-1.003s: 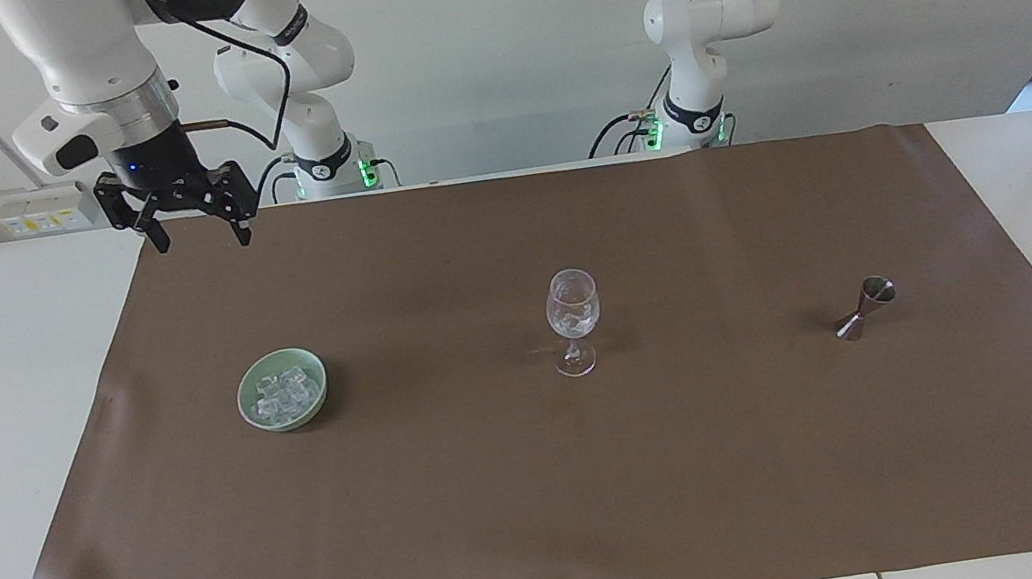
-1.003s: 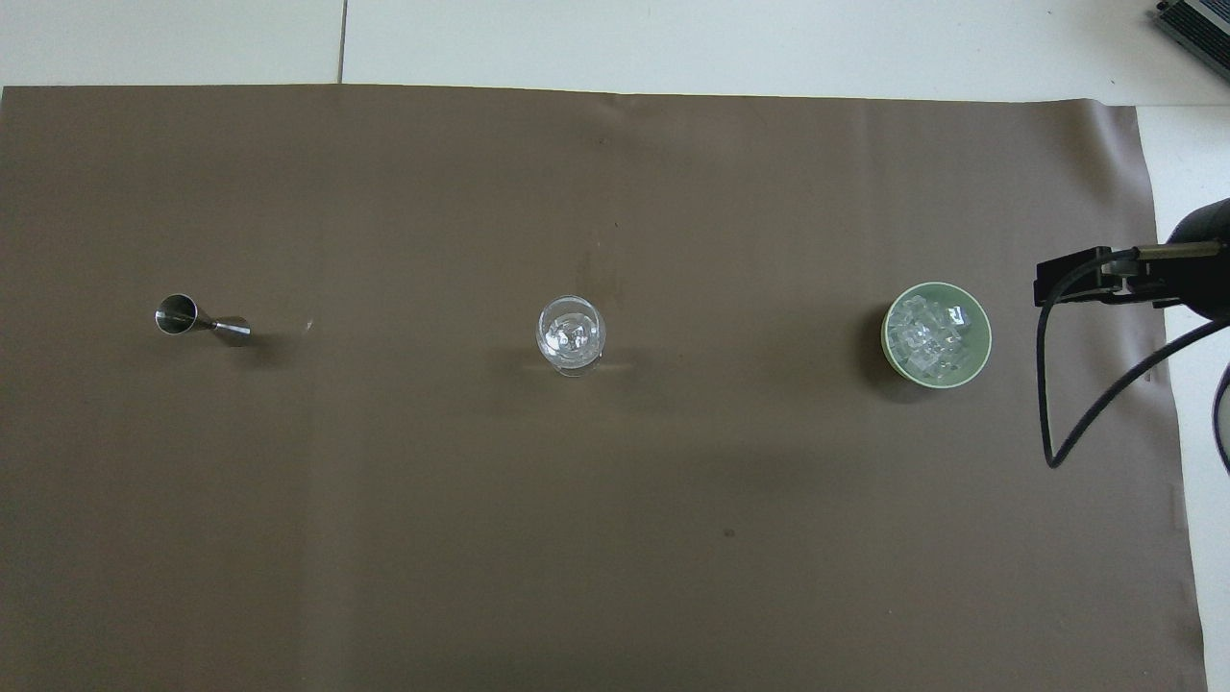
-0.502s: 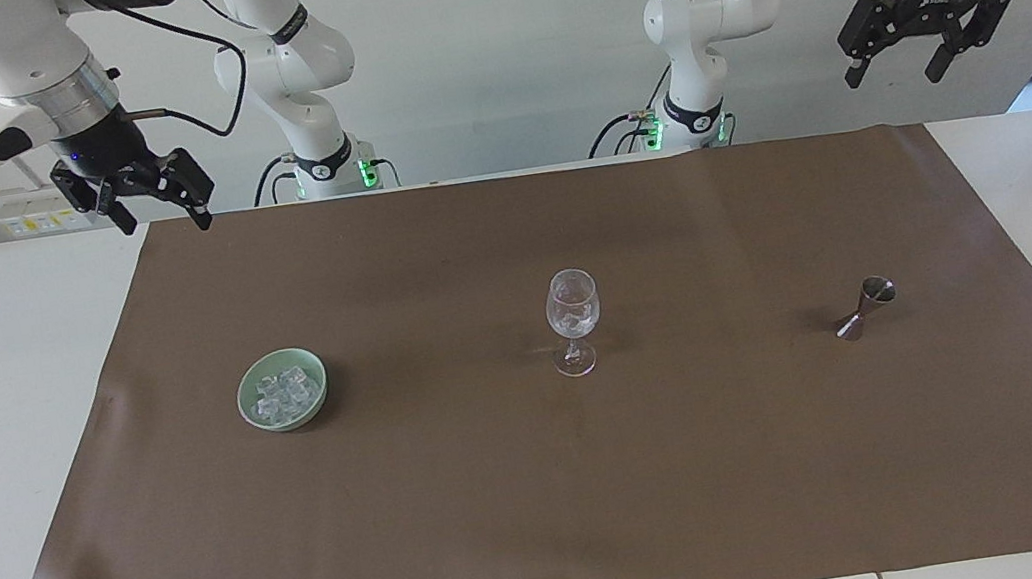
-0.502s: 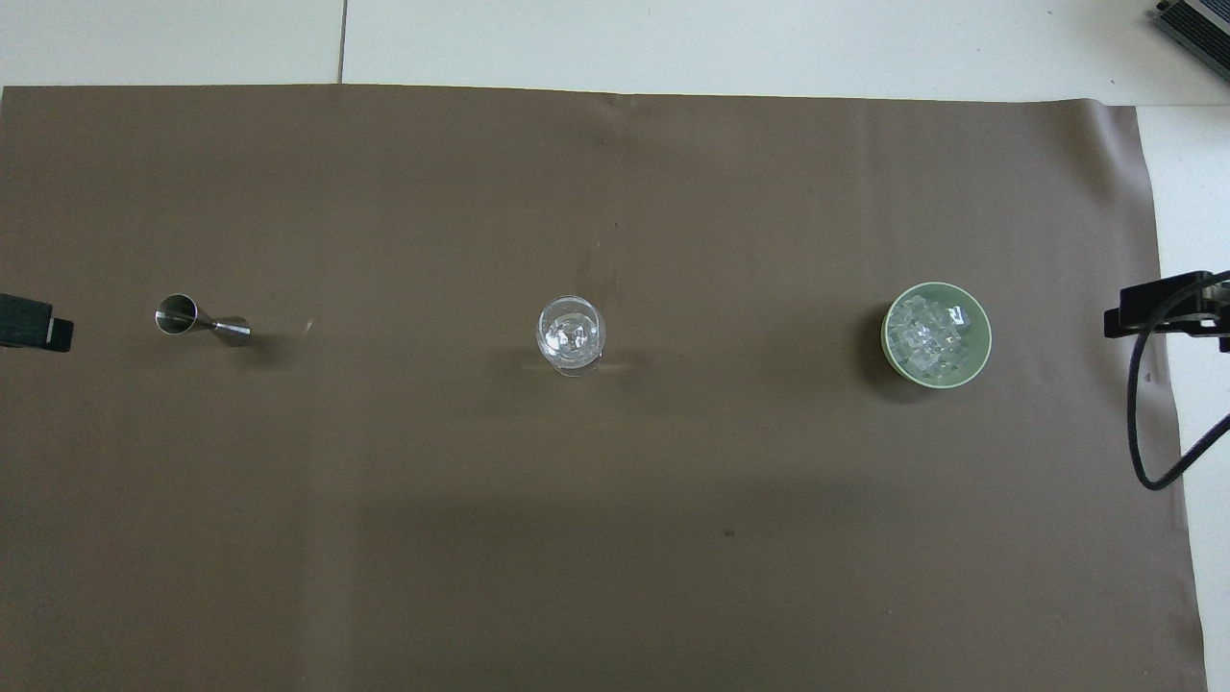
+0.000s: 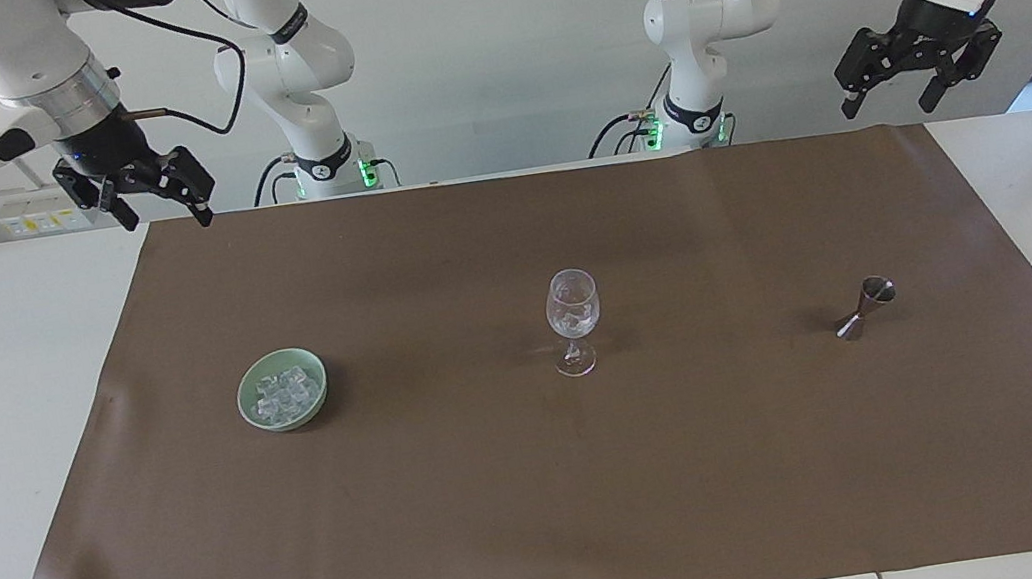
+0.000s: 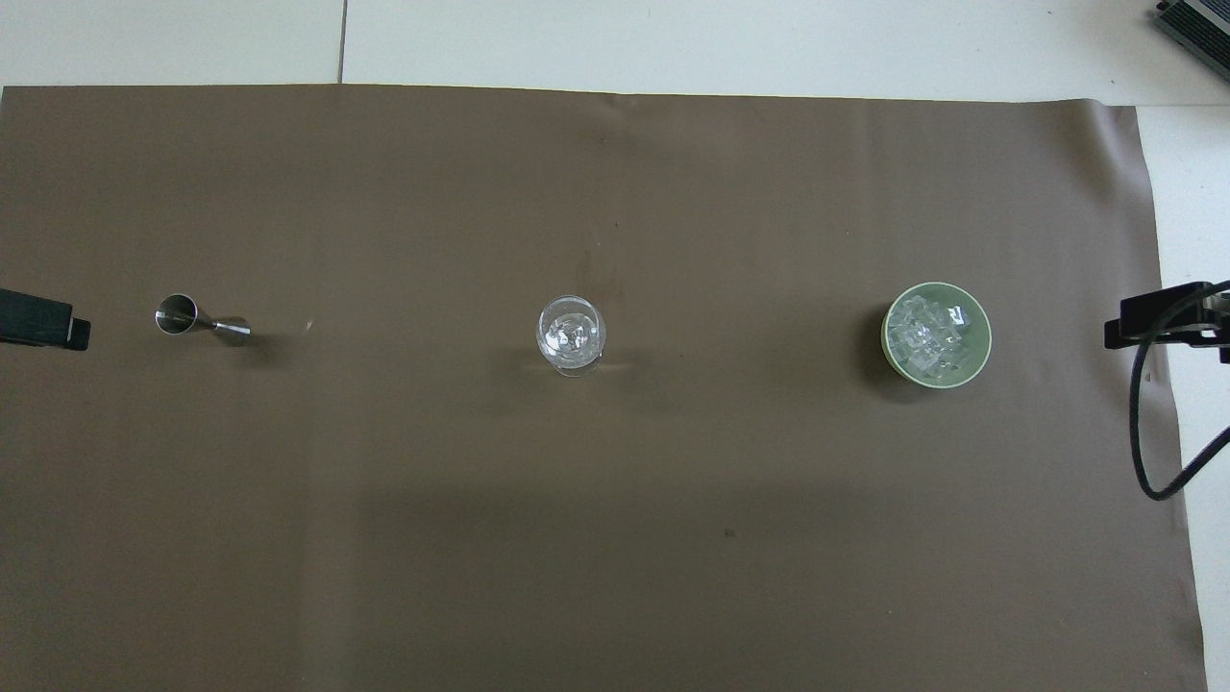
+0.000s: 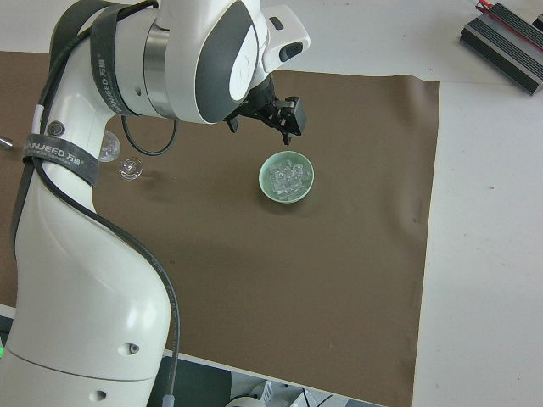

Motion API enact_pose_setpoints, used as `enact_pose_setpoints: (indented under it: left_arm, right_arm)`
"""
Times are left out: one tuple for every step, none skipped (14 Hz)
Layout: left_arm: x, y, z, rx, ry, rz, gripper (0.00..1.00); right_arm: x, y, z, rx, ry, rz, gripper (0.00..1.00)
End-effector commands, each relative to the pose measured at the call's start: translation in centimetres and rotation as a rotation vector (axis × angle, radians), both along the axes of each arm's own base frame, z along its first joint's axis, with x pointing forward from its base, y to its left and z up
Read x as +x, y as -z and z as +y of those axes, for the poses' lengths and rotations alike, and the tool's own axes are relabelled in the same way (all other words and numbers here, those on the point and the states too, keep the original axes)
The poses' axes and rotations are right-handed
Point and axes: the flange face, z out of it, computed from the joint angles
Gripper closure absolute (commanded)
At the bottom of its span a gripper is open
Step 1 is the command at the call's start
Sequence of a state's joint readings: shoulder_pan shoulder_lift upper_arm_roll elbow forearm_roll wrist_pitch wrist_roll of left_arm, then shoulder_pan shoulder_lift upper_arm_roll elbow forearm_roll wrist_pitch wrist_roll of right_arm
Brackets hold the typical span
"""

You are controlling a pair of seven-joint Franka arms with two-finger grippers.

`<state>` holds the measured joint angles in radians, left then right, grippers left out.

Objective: Pour wine and add ice with both arms

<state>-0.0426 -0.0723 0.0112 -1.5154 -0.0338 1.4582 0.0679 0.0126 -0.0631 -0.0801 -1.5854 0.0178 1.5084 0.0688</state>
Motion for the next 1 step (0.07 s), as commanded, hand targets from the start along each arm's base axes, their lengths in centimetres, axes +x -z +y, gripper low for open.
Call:
enact_pose_setpoints:
  left_arm:
    - [-0.83, 0.07, 0.27, -0.009, -0.012, -0.011, 0.00]
  right_arm:
    - [-0.81, -0.03, 0.37, 0.010, -0.020, 0.002, 0.00]
